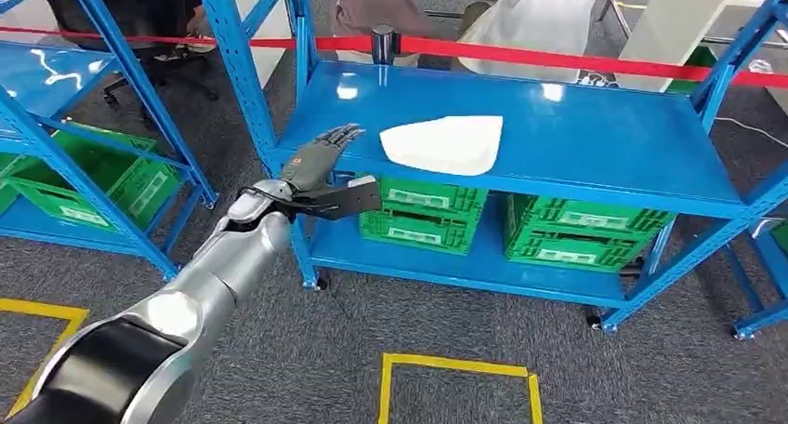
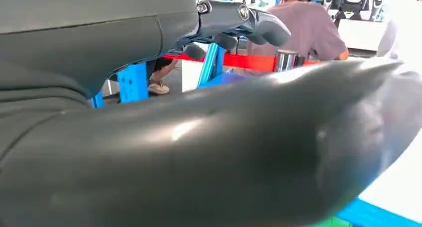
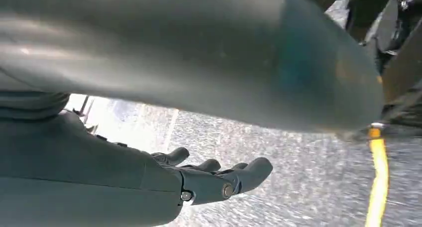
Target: Take the parts from the cabinet and place them on the table.
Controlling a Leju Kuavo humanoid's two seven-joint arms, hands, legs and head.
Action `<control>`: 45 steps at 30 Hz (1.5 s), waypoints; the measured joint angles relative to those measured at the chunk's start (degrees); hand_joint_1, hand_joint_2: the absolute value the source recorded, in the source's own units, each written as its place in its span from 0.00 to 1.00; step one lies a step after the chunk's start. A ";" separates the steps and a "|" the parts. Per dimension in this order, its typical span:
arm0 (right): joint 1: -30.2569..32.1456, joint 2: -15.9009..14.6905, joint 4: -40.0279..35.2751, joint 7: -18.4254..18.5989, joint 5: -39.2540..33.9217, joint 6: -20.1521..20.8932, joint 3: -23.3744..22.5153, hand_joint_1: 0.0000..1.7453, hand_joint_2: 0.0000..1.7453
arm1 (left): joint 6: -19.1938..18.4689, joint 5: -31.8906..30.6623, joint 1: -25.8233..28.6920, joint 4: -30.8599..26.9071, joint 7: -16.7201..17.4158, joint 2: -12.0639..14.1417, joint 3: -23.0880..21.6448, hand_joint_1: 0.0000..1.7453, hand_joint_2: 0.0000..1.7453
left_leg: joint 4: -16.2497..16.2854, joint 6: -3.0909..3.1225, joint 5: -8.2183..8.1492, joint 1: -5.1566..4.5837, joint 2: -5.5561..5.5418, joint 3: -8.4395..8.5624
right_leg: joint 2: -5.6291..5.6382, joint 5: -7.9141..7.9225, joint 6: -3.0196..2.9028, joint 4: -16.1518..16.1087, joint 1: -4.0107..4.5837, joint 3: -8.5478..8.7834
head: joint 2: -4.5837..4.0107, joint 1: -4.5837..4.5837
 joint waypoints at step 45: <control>-0.06 -0.13 0.46 0.28 0.44 -1.11 -0.59 0.00 0.00 | -2.58 4.50 7.52 -7.78 -4.74 -9.31 -17.77 0.00 0.00 | 10.91 -2.63 -2.48 0.54 0.19 -9.00 | 0.05 1.36 -1.42 -5.37 -0.96 9.76 | 0.00 -0.28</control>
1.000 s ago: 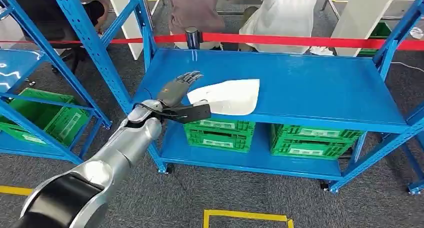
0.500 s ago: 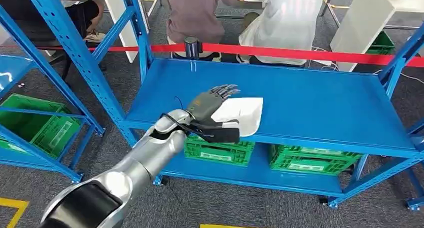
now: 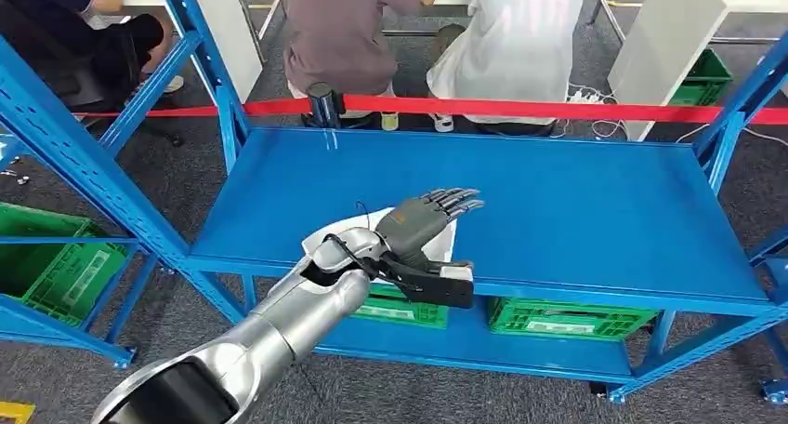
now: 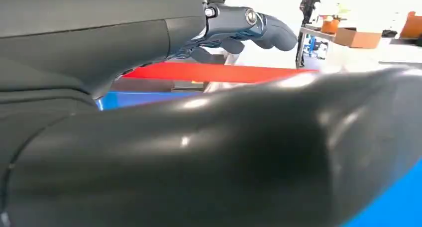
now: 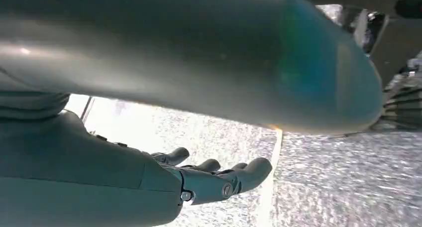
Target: Take the parts from the cabinet and place them on the table.
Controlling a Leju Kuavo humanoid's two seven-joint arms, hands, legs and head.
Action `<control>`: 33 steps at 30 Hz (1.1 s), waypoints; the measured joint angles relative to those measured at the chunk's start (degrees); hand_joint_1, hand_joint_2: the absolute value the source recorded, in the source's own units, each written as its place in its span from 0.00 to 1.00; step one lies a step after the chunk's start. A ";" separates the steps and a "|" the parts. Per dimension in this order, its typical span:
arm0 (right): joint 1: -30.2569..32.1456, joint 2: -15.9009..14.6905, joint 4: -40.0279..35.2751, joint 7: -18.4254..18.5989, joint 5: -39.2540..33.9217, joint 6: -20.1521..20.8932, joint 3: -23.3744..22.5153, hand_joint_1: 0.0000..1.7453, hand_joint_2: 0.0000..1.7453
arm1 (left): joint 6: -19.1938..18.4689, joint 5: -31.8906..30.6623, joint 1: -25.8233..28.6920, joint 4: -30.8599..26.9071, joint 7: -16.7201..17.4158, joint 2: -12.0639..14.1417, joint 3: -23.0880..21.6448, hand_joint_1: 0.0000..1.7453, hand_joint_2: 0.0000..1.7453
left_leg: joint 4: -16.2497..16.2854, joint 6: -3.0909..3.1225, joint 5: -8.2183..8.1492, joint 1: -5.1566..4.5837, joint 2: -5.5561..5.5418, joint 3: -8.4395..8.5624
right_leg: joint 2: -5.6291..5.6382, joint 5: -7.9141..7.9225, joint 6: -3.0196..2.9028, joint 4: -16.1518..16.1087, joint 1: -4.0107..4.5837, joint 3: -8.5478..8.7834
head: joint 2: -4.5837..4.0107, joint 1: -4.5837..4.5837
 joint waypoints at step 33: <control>-0.15 -0.26 0.15 0.07 1.70 0.13 -1.29 0.00 0.00 | -9.09 8.00 -5.67 10.10 5.13 5.34 -1.59 0.00 0.00 | -9.80 0.75 6.59 -0.90 -0.03 3.24 | -0.03 2.07 -0.34 -0.11 0.24 -2.27 | 0.00 0.26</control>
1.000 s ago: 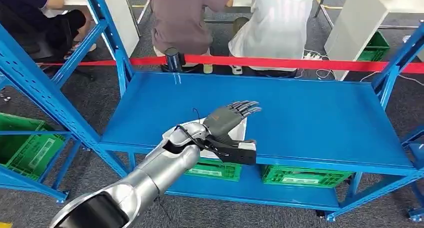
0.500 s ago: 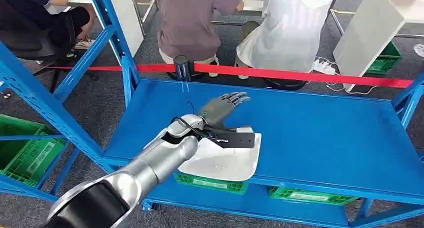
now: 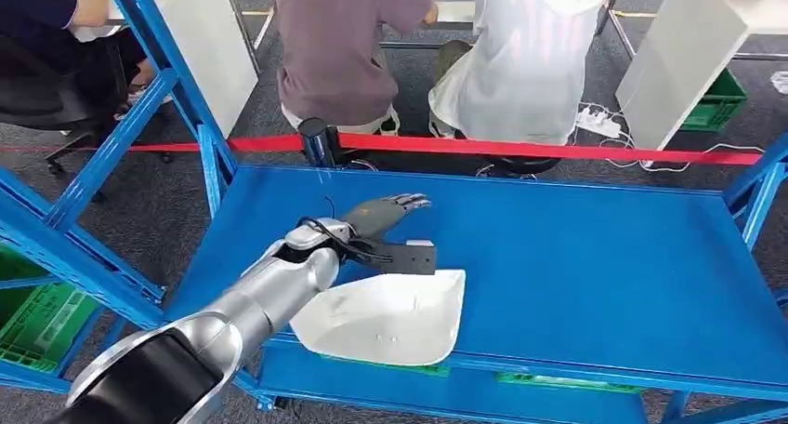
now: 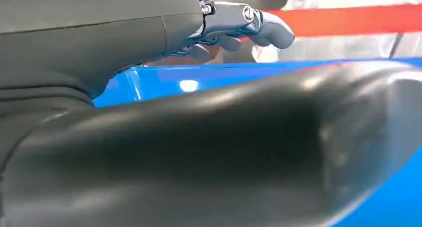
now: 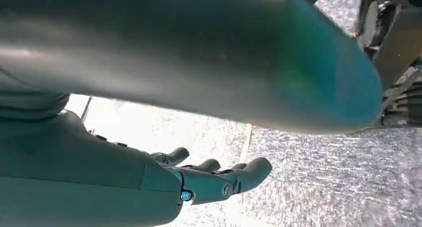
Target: Take the parts from the cabinet and place them on the table.
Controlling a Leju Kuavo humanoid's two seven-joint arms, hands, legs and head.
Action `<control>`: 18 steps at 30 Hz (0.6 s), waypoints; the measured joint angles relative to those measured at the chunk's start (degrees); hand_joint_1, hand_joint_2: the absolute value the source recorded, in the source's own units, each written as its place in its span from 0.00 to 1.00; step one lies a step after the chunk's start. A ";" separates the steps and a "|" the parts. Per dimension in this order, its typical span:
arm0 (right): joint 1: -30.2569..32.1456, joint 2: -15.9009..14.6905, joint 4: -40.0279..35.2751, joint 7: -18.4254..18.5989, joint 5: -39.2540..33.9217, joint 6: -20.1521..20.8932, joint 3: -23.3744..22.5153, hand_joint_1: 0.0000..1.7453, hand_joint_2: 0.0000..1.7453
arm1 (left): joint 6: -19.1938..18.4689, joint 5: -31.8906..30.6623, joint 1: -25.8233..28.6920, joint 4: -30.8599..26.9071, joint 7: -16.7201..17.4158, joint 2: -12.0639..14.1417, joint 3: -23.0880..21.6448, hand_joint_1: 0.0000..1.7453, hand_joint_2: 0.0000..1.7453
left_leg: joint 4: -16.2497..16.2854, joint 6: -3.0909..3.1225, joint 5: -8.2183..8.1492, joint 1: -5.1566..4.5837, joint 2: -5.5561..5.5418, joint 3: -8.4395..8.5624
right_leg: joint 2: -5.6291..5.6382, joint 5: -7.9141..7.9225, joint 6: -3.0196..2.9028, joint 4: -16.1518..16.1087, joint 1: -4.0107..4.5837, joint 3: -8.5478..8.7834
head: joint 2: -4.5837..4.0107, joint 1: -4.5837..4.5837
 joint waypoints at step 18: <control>-0.25 0.22 0.00 0.00 0.44 -0.31 -1.40 0.00 0.00 | 1.92 0.92 0.84 -1.84 -3.48 1.99 0.09 0.00 0.00 | -1.57 0.63 -0.03 -0.23 -0.47 0.74 | -0.24 0.27 1.68 -2.01 0.20 0.98 | 0.00 -0.28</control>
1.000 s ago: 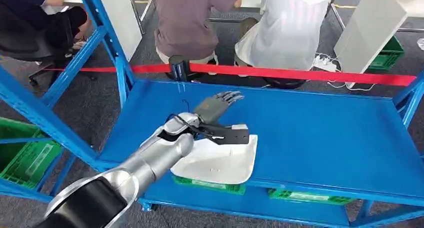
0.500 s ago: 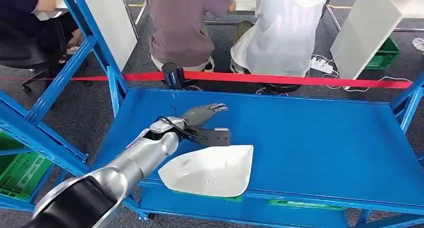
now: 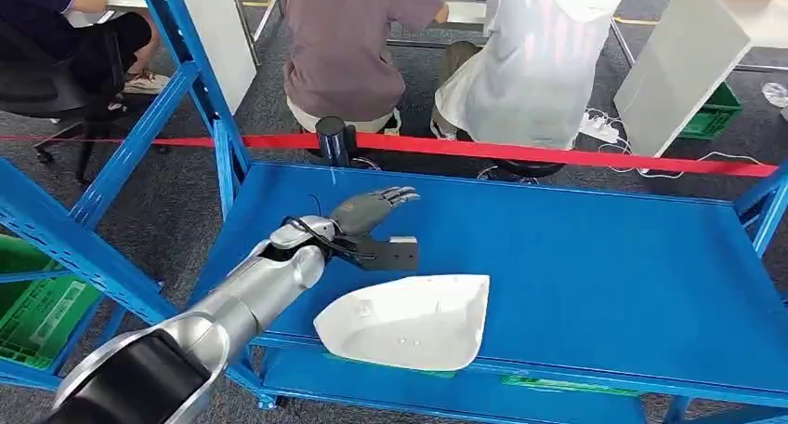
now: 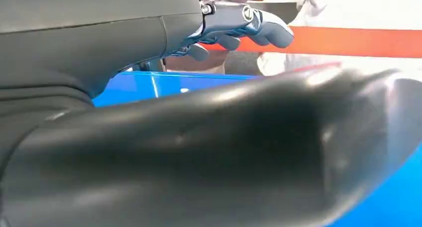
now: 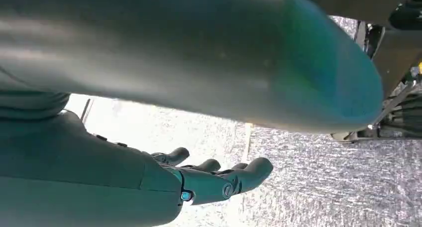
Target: Take the parts from the cabinet and place them on the table.
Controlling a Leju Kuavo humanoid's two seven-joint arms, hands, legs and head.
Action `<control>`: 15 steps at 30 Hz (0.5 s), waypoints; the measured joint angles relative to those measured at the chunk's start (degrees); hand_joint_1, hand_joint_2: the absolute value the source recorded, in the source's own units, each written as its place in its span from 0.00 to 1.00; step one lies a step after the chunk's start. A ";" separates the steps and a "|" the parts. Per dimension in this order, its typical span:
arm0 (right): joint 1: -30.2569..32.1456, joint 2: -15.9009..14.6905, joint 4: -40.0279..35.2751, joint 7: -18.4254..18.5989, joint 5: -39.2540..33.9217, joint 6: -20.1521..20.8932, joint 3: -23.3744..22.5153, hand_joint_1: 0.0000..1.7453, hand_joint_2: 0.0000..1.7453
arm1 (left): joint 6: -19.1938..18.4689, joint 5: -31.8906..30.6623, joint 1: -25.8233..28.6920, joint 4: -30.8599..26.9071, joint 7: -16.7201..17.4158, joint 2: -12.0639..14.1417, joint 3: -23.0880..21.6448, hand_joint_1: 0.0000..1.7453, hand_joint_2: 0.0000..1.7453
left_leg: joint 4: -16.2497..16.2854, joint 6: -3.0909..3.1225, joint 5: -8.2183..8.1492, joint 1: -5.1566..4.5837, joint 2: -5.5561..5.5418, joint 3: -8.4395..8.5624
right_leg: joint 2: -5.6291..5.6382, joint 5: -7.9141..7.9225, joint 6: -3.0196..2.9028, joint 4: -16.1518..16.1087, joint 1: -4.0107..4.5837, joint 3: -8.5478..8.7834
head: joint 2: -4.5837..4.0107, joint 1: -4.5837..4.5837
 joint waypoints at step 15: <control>0.05 0.02 0.00 0.68 -0.79 -1.09 -1.57 0.00 0.00 | -3.12 0.55 1.74 -2.95 -2.53 1.12 -1.25 0.00 0.00 | 0.00 0.02 0.02 0.03 0.02 0.04 | 0.02 -0.02 0.01 0.14 0.04 -0.07 | 0.00 0.00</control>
